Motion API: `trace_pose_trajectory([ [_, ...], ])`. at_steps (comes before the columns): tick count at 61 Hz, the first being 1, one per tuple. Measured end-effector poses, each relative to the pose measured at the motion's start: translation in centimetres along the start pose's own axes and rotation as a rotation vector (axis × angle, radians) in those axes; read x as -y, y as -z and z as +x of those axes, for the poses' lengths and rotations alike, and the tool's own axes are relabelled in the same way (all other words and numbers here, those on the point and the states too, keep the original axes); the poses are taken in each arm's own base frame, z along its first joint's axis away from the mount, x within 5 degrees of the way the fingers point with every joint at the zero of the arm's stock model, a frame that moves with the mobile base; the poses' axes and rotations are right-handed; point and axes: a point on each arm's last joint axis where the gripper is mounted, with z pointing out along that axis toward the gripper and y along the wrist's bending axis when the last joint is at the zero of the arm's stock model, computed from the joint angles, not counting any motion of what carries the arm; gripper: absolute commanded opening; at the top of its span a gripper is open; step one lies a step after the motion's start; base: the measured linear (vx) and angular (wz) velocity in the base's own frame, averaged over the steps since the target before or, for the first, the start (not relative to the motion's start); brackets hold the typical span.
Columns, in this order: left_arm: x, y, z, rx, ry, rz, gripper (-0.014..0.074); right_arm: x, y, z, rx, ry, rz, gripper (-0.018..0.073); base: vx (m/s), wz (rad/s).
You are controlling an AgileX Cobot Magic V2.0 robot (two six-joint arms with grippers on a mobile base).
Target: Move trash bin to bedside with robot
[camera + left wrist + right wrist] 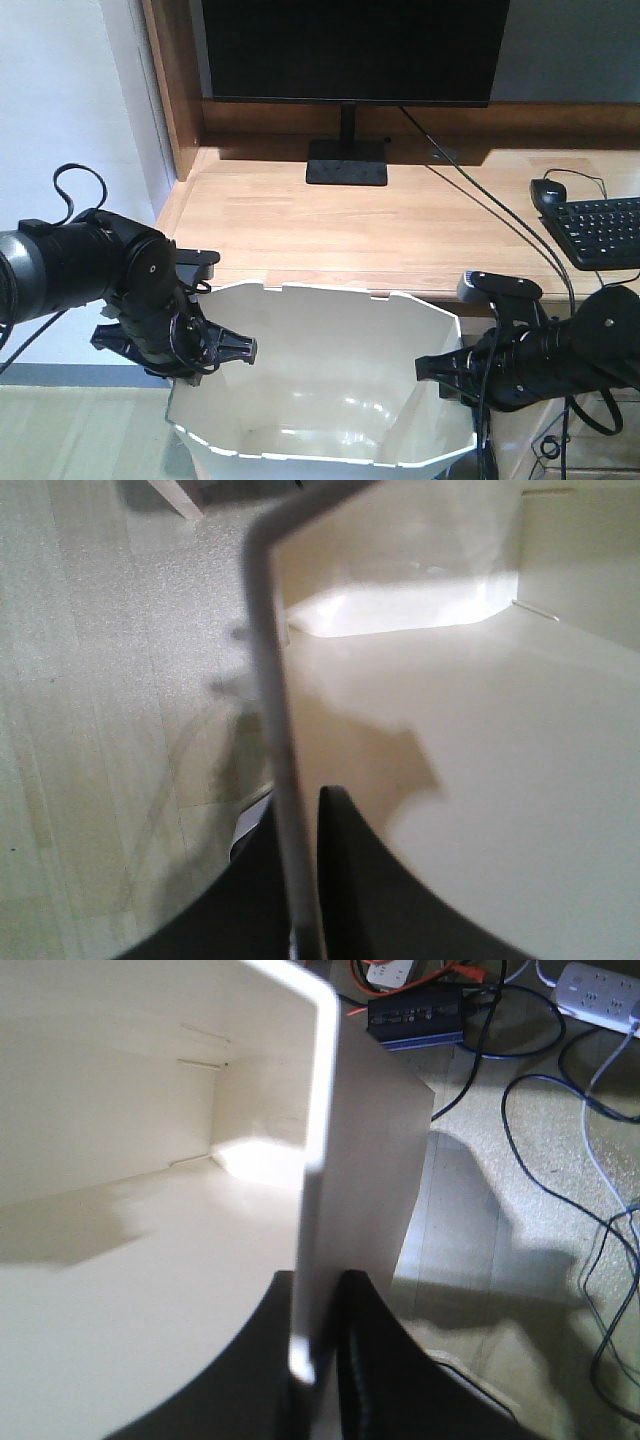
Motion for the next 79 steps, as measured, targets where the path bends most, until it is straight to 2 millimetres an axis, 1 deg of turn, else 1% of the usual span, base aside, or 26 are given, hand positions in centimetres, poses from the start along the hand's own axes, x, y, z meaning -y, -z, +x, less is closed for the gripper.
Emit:
trace_pose_trajectory([
  [12,0.01,0.00,0.00,0.000,0.006,0.001,-0.0006,-0.02,0.09,0.31,-0.007,-0.005,-0.001,-0.0005,0.00,0.00],
  [47,-0.08,0.05,0.47,-0.049,0.014,-0.013,-0.0006,-0.08,0.15,0.42,-0.017,0.001,-0.004,-0.0005,0.00,0.00],
  [79,-0.08,0.05,0.55,-0.056,0.016,-0.015,-0.0006,-0.08,0.14,0.36,-0.010,0.005,-0.002,-0.0005,0.00,0.00],
])
